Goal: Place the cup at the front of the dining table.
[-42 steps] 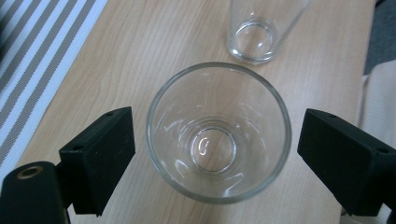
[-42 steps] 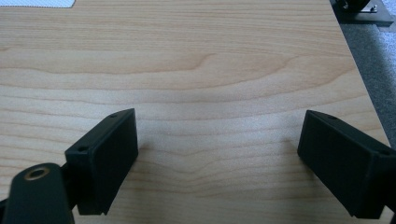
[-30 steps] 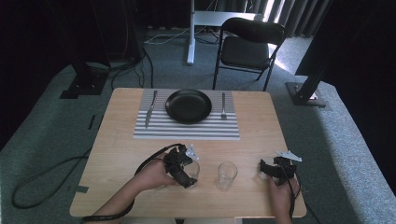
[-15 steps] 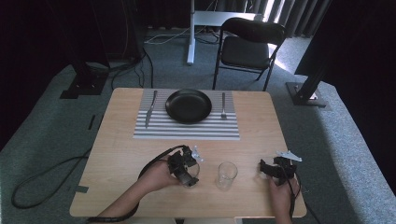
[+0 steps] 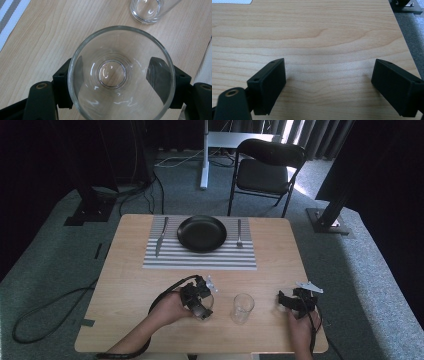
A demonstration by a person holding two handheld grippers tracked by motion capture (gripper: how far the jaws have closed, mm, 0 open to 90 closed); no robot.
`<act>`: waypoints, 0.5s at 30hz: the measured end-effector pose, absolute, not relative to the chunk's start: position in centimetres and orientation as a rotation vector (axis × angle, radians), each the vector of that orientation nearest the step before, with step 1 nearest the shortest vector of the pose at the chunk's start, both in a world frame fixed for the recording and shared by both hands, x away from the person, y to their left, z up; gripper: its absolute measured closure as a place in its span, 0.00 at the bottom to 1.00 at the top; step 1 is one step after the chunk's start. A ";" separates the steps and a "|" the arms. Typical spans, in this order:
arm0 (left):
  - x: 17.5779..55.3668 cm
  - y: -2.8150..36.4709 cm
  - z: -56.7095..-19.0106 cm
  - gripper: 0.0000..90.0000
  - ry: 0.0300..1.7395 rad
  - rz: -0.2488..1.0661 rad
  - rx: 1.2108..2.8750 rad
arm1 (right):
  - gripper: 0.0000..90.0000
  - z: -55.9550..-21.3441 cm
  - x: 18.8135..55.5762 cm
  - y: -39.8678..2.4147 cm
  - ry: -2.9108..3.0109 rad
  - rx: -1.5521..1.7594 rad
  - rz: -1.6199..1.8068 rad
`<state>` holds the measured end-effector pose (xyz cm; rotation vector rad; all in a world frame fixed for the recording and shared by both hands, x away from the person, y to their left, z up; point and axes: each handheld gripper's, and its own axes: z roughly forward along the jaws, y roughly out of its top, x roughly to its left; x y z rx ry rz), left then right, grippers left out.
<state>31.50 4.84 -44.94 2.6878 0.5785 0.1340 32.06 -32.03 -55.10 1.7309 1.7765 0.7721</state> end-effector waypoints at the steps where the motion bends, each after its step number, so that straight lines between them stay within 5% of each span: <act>1: 31.5 4.8 -44.9 0.32 0.565 0.136 2.697 | 0.13 -55.1 32.1 -32.0 1.777 1.730 0.772; 15: 31.8 4.7 -44.4 0.32 0.602 0.167 2.661 | 0.13 -55.1 32.1 -32.0 1.777 1.730 0.772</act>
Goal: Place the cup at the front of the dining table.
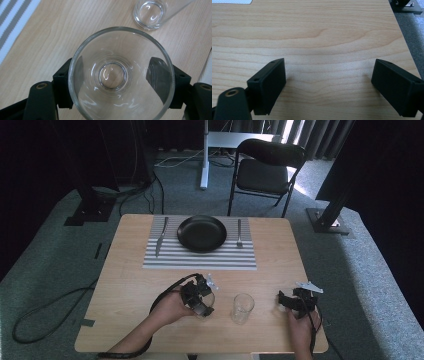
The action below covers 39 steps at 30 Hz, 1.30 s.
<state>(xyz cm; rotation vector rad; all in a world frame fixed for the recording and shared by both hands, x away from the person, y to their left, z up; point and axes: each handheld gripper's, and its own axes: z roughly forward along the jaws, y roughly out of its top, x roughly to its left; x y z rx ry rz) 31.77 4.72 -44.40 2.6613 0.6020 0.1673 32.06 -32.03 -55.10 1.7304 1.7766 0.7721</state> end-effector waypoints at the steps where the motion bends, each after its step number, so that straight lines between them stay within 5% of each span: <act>1: 31.8 4.7 -44.3 0.32 0.602 0.170 2.656 | 0.13 -55.1 32.1 -32.0 1.777 1.731 0.772; 39: 35.3 8.6 -42.8 0.32 0.802 0.225 2.586 | 0.13 -55.1 32.1 -32.0 1.776 1.733 0.772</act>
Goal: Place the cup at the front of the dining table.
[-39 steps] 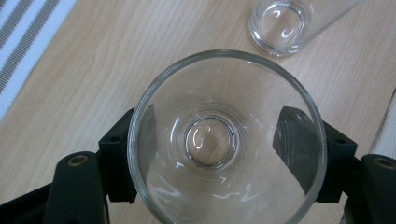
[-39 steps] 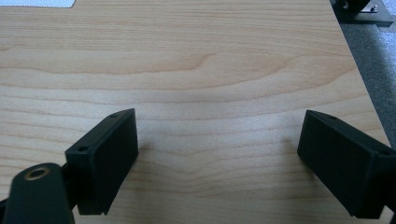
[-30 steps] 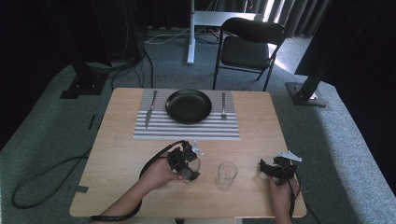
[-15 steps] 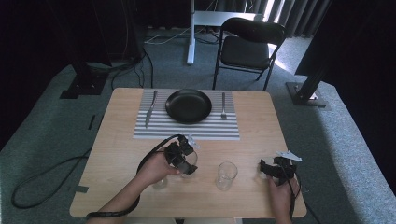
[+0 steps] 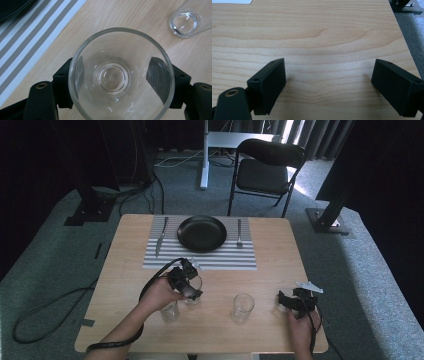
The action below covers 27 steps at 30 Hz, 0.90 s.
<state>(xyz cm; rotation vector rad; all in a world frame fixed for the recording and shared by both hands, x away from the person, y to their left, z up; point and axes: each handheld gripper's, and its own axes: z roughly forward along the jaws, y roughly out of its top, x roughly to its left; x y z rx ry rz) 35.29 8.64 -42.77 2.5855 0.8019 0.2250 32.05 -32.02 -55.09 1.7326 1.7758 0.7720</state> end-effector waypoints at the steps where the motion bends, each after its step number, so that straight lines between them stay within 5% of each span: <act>1: 35.3 8.7 -42.8 0.32 0.802 0.239 2.595 | 0.13 -55.1 32.1 -32.0 1.776 1.732 0.772; 27: 38.3 12.7 -42.9 0.32 0.988 0.290 2.528 | 0.13 -55.1 32.1 -32.0 1.776 1.731 0.772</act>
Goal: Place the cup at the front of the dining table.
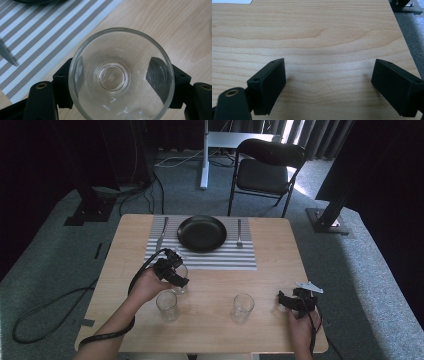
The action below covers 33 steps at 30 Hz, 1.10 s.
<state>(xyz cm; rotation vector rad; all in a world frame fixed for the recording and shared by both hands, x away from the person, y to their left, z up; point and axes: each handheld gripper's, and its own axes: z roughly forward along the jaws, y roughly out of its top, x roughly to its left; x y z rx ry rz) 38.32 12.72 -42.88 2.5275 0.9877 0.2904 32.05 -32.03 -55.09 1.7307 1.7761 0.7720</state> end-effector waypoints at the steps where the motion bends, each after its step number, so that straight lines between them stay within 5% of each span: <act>1: 38.3 12.7 -42.9 0.32 0.988 0.290 2.528 | 0.13 -55.1 32.1 -32.0 1.776 1.731 0.772; 33: 45.6 16.3 -41.6 0.32 1.293 0.372 2.339 | 0.13 -55.1 32.1 -32.0 1.777 1.732 0.771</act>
